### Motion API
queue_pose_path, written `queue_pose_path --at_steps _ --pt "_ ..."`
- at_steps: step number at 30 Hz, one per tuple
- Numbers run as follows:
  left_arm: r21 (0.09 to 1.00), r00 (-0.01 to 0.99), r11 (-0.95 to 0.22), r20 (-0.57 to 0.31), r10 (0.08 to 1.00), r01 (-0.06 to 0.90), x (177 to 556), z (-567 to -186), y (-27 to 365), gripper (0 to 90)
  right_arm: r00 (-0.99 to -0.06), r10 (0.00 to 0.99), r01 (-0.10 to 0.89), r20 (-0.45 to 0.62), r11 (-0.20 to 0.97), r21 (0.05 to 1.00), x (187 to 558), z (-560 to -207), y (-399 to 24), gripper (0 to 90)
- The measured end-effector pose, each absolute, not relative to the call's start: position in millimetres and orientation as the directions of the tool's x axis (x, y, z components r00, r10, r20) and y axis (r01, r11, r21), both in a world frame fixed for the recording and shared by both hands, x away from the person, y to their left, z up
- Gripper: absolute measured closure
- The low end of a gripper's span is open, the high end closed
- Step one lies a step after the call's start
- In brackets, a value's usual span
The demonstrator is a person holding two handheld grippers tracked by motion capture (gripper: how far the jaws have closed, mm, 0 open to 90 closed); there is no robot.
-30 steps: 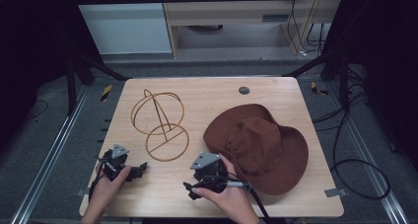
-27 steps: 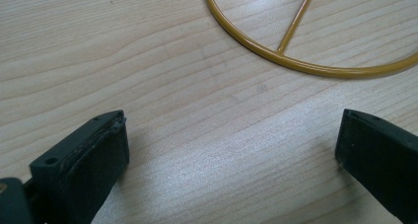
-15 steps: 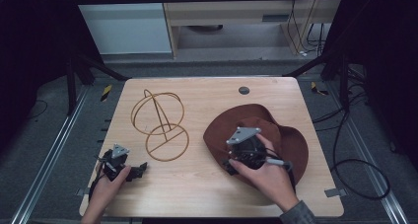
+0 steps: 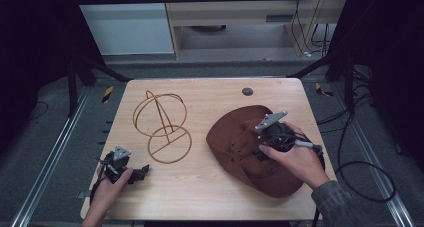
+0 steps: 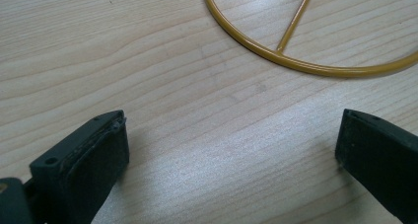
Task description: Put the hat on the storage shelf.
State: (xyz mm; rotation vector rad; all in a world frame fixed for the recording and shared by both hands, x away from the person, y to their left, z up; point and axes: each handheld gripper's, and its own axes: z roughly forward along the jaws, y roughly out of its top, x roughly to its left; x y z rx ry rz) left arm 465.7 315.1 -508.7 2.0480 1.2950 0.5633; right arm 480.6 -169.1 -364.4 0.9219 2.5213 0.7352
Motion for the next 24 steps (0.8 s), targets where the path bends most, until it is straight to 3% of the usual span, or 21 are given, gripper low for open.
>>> queue_pose_path --at_steps 4,24 --pt "0.710 0.425 -0.312 0.020 0.905 0.631 465.7 -508.5 315.4 0.0 -0.707 0.694 0.525 -0.133 0.642 0.559 494.1 -356.5 -177.9 18.8" --pt "0.712 0.422 -0.307 0.018 0.907 0.631 465.6 -508.6 315.1 0.0 -0.701 0.707 0.600 -0.093 0.656 0.458 540.4 -344.4 -170.7 21.9"
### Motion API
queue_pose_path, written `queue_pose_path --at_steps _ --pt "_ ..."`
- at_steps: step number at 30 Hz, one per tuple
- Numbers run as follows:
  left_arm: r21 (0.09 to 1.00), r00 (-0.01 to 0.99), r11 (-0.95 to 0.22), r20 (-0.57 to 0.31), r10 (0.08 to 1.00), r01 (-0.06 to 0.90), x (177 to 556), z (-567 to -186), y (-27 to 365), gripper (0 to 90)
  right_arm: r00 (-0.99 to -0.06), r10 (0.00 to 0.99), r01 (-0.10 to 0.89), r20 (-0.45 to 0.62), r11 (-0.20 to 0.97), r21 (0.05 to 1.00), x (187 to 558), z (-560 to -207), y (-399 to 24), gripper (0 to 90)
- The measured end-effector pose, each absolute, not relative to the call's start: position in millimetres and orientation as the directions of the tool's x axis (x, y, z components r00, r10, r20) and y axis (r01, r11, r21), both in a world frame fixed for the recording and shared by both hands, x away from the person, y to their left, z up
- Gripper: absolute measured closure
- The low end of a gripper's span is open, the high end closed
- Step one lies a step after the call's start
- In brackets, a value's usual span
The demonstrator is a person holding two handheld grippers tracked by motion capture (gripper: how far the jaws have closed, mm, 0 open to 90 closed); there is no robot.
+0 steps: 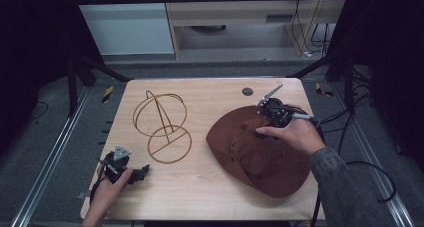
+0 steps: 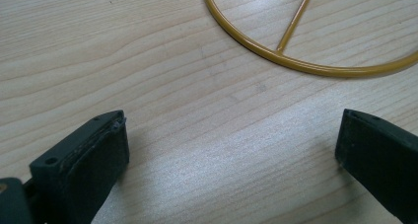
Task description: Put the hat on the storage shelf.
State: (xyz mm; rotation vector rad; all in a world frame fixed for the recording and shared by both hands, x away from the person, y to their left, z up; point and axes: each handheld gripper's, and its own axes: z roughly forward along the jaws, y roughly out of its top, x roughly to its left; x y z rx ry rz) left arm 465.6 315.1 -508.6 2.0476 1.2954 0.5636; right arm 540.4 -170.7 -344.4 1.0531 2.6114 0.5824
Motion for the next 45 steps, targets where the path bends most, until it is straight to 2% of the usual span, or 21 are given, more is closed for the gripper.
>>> queue_pose_path --at_steps 5,10,24,35,36,39,40,41,42,43,45 --pt "0.710 0.423 -0.311 0.020 0.906 0.632 465.6 -508.5 315.3 0.0 -0.708 0.702 0.605 -0.081 0.661 0.443 547.2 -348.5 -163.6 19.9" --pt "0.710 0.423 -0.311 0.021 0.906 0.632 465.6 -508.5 315.4 0.0 -0.702 0.709 0.624 -0.057 0.653 0.430 557.3 -358.4 -151.3 12.8" --pt "0.709 0.425 -0.314 0.022 0.905 0.632 465.7 -508.3 315.5 0.0 -0.704 0.708 0.637 -0.048 0.661 0.397 564.8 -375.1 -135.1 12.0" --pt "0.710 0.426 -0.313 0.021 0.905 0.631 465.8 -508.5 315.5 0.0 -0.700 0.713 0.648 -0.032 0.653 0.391 562.7 -388.0 -143.0 23.6" --pt "0.710 0.426 -0.313 0.021 0.905 0.631 465.8 -508.5 315.5 0.0 -0.700 0.713 0.649 -0.029 0.653 0.389 562.5 -390.8 -146.3 27.7" --pt "0.710 0.426 -0.313 0.021 0.905 0.631 465.8 -508.5 315.5 0.0 -0.696 0.717 0.656 -0.023 0.649 0.385 562.3 -394.5 -148.9 32.4" --pt "0.710 0.426 -0.313 0.021 0.905 0.631 465.7 -508.5 315.5 0.0 -0.699 0.715 0.656 -0.014 0.649 0.386 562.5 -397.7 -150.8 37.6" --pt "0.710 0.426 -0.313 0.021 0.905 0.631 465.7 -508.5 315.5 0.0 -0.699 0.715 0.656 -0.014 0.649 0.386 562.5 -397.7 -150.8 37.6" --pt "0.709 0.428 -0.316 0.023 0.904 0.631 465.8 -508.4 315.7 0.0 -0.711 0.703 0.647 -0.020 0.664 0.376 563.2 -399.6 -151.9 43.9" --pt "0.709 0.428 -0.316 0.023 0.904 0.631 465.8 -508.4 315.7 0.0 -0.711 0.703 0.647 -0.020 0.664 0.376 563.2 -399.6 -151.9 43.9" --pt "0.710 0.426 -0.314 0.022 0.904 0.630 465.8 -508.5 315.5 0.0 -0.706 0.708 0.656 -0.005 0.656 0.374 563.5 -399.5 -152.8 49.6"
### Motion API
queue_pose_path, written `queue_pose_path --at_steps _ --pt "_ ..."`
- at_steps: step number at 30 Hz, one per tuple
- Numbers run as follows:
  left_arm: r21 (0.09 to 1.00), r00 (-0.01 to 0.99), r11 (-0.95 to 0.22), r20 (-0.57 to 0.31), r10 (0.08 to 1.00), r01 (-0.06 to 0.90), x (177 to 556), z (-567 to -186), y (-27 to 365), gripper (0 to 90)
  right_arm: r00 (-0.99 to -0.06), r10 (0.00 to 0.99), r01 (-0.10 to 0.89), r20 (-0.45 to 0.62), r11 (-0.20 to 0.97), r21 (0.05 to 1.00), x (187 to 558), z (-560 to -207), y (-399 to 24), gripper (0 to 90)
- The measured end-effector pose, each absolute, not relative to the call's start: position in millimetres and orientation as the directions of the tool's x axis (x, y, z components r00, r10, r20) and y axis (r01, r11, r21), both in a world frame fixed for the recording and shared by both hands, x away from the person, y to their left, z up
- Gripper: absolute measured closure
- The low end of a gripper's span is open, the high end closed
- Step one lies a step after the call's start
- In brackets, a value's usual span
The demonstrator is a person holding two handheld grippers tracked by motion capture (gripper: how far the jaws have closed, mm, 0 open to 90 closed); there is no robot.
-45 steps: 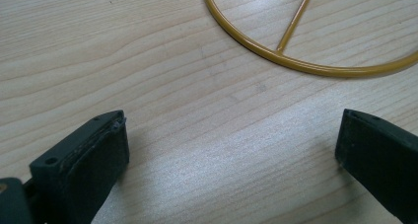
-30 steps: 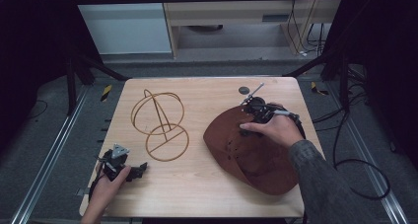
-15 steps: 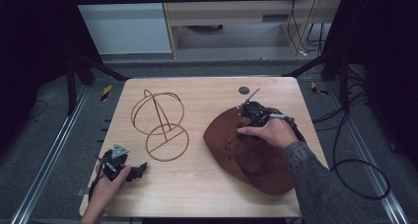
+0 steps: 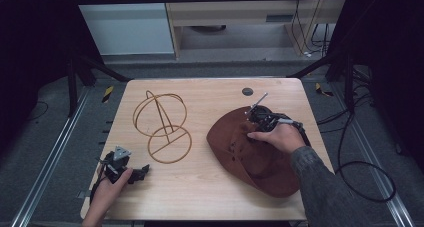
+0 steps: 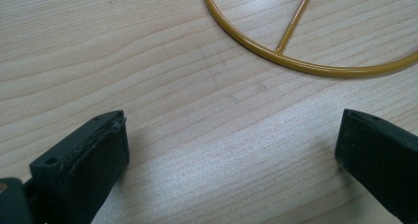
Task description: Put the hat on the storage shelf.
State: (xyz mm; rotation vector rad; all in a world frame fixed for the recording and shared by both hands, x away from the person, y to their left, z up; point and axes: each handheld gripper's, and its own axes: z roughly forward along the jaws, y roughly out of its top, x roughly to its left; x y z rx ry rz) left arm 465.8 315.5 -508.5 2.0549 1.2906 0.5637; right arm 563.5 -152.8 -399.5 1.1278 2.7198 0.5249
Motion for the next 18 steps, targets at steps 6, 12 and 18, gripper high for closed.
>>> queue_pose_path --at_steps 6,12,18 --pt "0.710 0.426 -0.313 0.021 0.905 0.631 465.7 -508.5 315.5 0.0 -0.719 0.695 0.651 0.025 0.661 0.373 565.7 -400.3 -157.2 75.4" --pt "0.707 0.427 -0.316 0.022 0.904 0.633 465.7 -508.2 315.7 0.0 -0.730 0.681 0.647 0.063 0.657 0.388 565.7 -397.2 -162.1 85.6" --pt "0.710 0.425 -0.312 0.020 0.905 0.631 465.7 -508.5 315.4 0.0 -0.741 0.665 0.631 0.096 0.641 0.438 564.5 -389.5 -171.0 89.0"
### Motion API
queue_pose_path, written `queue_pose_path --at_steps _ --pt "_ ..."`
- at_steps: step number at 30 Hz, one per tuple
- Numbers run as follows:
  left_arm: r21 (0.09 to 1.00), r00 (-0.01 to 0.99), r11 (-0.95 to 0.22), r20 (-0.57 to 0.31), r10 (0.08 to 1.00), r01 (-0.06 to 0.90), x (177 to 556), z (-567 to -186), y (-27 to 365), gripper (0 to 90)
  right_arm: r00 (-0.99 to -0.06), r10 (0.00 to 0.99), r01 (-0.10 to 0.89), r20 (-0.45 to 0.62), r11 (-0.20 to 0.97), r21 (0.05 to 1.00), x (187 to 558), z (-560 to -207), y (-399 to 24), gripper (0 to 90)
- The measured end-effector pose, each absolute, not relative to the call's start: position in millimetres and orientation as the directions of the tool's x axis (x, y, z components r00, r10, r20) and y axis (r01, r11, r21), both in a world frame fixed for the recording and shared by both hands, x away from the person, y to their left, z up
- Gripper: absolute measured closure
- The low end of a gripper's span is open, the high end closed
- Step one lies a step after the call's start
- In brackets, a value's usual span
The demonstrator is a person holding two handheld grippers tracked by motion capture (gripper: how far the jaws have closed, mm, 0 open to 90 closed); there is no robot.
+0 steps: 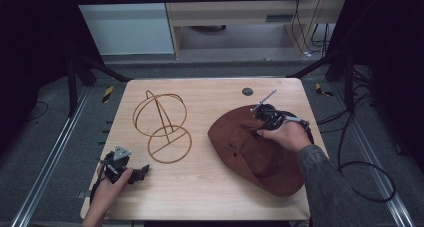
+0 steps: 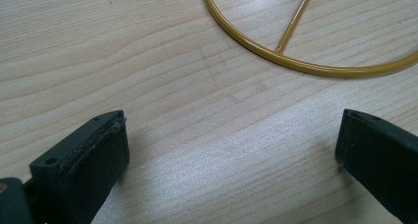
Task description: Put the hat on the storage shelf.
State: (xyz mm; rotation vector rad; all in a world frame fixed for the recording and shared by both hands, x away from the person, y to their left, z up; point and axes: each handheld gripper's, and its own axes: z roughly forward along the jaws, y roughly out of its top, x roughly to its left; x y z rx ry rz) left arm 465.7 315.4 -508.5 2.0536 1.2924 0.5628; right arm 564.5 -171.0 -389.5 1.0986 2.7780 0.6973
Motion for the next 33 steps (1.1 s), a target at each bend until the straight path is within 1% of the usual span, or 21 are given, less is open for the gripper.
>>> queue_pose_path --at_steps 7,12,16,17,18,20,22,33 --pt "0.708 0.427 -0.316 0.022 0.904 0.631 465.7 -508.4 315.7 0.0 -0.731 0.677 0.615 0.086 0.600 0.512 554.7 -374.1 -183.2 89.2" --pt "0.710 0.425 -0.313 0.021 0.905 0.631 465.7 -508.5 315.4 0.0 -0.730 0.677 0.605 0.088 0.581 0.545 549.0 -365.5 -187.0 89.2" --pt "0.708 0.427 -0.316 0.023 0.904 0.631 465.7 -508.4 315.7 0.0 -0.737 0.670 0.574 0.083 0.557 0.600 542.0 -352.1 -189.3 89.3" --pt "0.708 0.427 -0.316 0.023 0.904 0.631 465.7 -508.4 315.6 0.0 -0.737 0.670 0.574 0.083 0.557 0.600 542.0 -352.1 -189.3 89.3" --pt "0.710 0.425 -0.312 0.020 0.905 0.631 465.7 -508.5 315.4 0.0 -0.739 0.669 0.558 0.074 0.548 0.624 539.4 -347.5 -189.2 89.3" --pt "0.708 0.427 -0.316 0.023 0.904 0.631 465.7 -508.4 315.6 0.0 -0.739 0.670 0.555 0.073 0.542 0.631 537.9 -345.1 -188.9 89.2" --pt "0.708 0.426 -0.315 0.022 0.904 0.632 465.7 -508.4 315.6 0.0 -0.739 0.670 0.538 0.068 0.526 0.659 533.2 -339.1 -187.7 89.2" --pt "0.708 0.426 -0.315 0.022 0.904 0.632 465.6 -508.4 315.6 0.0 -0.752 0.657 0.495 0.052 0.510 0.703 521.4 -325.1 -183.3 89.3"
